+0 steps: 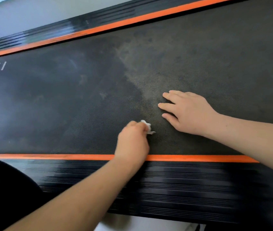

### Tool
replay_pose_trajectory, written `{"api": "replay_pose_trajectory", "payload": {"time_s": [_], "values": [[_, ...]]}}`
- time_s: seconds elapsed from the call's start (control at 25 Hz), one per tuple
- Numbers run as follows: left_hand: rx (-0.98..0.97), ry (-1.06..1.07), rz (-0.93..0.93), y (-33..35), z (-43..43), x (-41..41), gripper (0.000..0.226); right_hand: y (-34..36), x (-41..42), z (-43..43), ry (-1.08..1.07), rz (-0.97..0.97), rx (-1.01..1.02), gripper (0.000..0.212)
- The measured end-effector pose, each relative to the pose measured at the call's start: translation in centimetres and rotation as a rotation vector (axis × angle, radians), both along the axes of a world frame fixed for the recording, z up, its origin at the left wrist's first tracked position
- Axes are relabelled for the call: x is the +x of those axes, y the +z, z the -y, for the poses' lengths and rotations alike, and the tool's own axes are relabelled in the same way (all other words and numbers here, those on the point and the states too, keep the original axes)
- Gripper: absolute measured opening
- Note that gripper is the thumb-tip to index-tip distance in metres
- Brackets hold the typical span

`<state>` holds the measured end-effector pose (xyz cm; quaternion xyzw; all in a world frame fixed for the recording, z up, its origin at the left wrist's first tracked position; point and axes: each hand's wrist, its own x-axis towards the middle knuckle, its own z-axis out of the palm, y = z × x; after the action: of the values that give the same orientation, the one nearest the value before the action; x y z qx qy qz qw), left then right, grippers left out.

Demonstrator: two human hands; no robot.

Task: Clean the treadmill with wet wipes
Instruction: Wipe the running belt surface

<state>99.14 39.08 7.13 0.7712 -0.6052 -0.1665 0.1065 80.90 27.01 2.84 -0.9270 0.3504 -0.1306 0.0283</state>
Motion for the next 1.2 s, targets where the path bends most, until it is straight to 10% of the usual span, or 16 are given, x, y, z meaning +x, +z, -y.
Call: {"api": "replay_pose_trajectory", "payload": {"time_s": [0.32, 0.8, 1.08, 1.2], "values": [[-0.047, 0.092, -0.027, 0.0, 4.8, 1.3, 0.016, -0.2, -1.0, 1.8, -0.076, 0.06, -0.015, 0.032], [-0.078, -0.403, 0.023, -1.0, 4.3, -0.7, 0.012, 1.3, 0.1, 2.7, -0.172, -0.083, 0.078, 0.038], [-0.074, 0.102, 0.044, -0.5, 9.9, 3.9, 0.018, 0.9, -0.5, 3.9, -0.196, -0.094, 0.026, 0.04], [-0.051, -0.068, -0.043, -0.6, 7.6, 0.1, 0.015, 0.5, -0.8, 4.5, -0.254, -0.1, 0.036, 0.041]]}}
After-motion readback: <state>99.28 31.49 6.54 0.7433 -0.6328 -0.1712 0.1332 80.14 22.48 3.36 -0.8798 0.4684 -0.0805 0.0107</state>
